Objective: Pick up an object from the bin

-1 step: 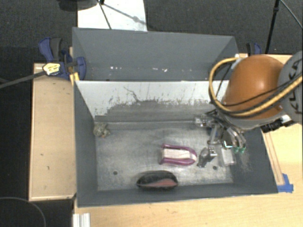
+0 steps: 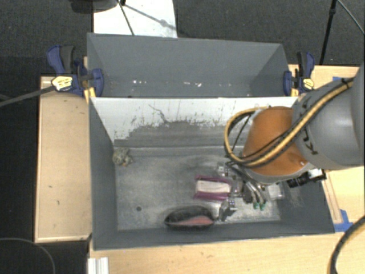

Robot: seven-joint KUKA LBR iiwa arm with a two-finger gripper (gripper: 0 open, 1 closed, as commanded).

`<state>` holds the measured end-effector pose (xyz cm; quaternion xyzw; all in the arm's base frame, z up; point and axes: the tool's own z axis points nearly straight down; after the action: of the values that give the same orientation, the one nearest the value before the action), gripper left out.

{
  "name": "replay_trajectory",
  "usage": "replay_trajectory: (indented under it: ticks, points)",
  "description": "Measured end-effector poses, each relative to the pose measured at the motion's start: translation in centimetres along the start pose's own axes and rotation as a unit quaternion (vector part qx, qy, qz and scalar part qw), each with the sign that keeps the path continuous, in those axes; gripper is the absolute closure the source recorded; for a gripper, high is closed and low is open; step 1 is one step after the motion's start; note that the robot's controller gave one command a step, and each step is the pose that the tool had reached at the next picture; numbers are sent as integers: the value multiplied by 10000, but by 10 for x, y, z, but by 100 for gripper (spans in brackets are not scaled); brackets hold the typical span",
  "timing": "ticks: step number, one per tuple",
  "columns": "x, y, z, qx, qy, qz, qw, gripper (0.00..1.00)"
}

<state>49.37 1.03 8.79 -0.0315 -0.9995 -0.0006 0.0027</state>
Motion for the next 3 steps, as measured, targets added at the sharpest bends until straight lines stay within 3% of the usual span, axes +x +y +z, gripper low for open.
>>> replay_trajectory:
  ticks: [1,2,3]
  points:
    - [-14,-16,17,-2,-43,759,9971,0]
    - [3,42,17,-11,-31,932,9956,0]
    - [3,40,16,-8,-28,944,9955,100]
